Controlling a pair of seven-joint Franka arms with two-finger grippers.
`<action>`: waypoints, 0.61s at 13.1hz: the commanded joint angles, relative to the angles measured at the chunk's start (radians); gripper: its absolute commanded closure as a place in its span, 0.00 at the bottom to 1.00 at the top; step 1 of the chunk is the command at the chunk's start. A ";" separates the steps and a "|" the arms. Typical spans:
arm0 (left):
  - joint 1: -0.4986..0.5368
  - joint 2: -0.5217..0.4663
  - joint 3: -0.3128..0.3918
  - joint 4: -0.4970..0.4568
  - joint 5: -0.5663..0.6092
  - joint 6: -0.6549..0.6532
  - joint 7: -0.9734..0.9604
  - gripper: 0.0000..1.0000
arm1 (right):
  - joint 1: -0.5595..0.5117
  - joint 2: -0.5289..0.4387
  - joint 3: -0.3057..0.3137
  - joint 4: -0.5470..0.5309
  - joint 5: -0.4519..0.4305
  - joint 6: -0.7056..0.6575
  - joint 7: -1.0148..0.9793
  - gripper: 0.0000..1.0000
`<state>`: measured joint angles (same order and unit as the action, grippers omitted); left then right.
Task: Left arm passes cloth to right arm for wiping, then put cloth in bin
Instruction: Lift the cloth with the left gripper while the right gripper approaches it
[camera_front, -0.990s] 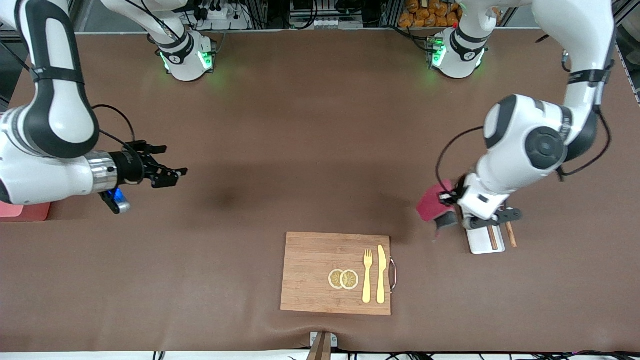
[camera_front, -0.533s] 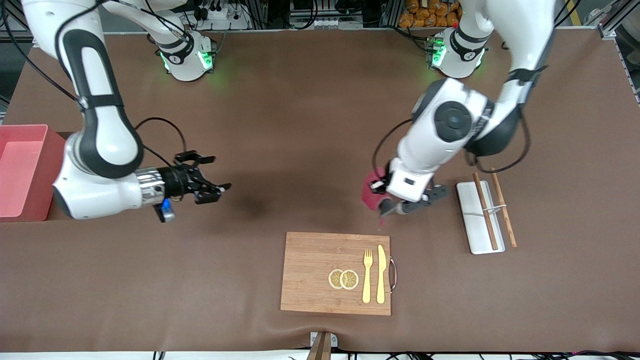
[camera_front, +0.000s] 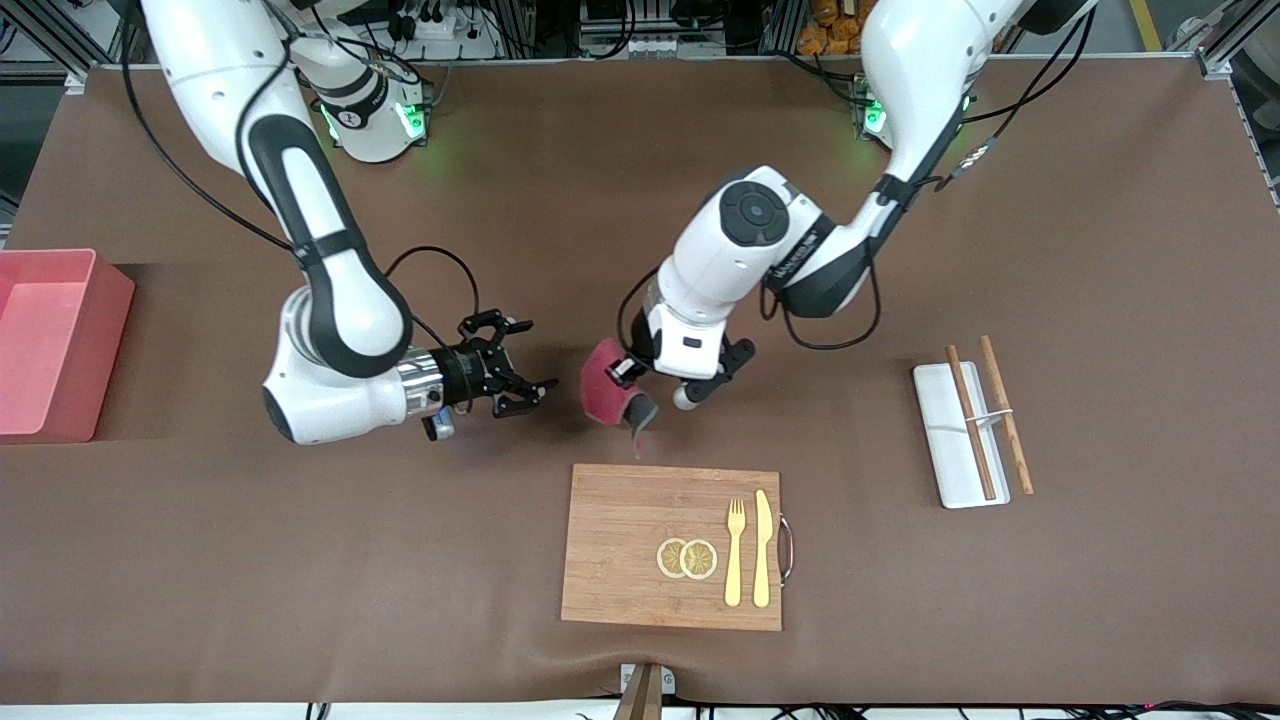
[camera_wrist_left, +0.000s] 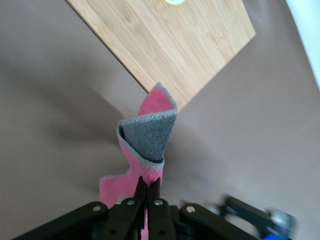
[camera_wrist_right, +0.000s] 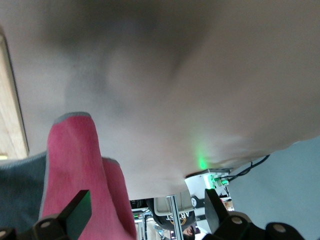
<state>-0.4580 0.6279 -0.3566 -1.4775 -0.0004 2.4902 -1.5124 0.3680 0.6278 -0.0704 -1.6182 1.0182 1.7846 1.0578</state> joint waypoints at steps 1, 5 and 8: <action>-0.036 0.033 0.011 0.060 -0.013 0.047 -0.099 1.00 | 0.029 0.035 -0.008 0.020 0.048 0.056 0.021 0.00; -0.064 0.052 0.014 0.062 -0.010 0.134 -0.236 1.00 | 0.017 0.041 -0.008 0.032 0.131 0.084 0.005 0.10; -0.093 0.052 0.028 0.062 -0.006 0.154 -0.293 1.00 | 0.006 0.043 -0.008 0.046 0.158 0.082 -0.002 0.66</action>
<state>-0.5184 0.6638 -0.3515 -1.4471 -0.0004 2.6244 -1.7601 0.3791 0.6614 -0.0815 -1.5909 1.1469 1.8724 1.0571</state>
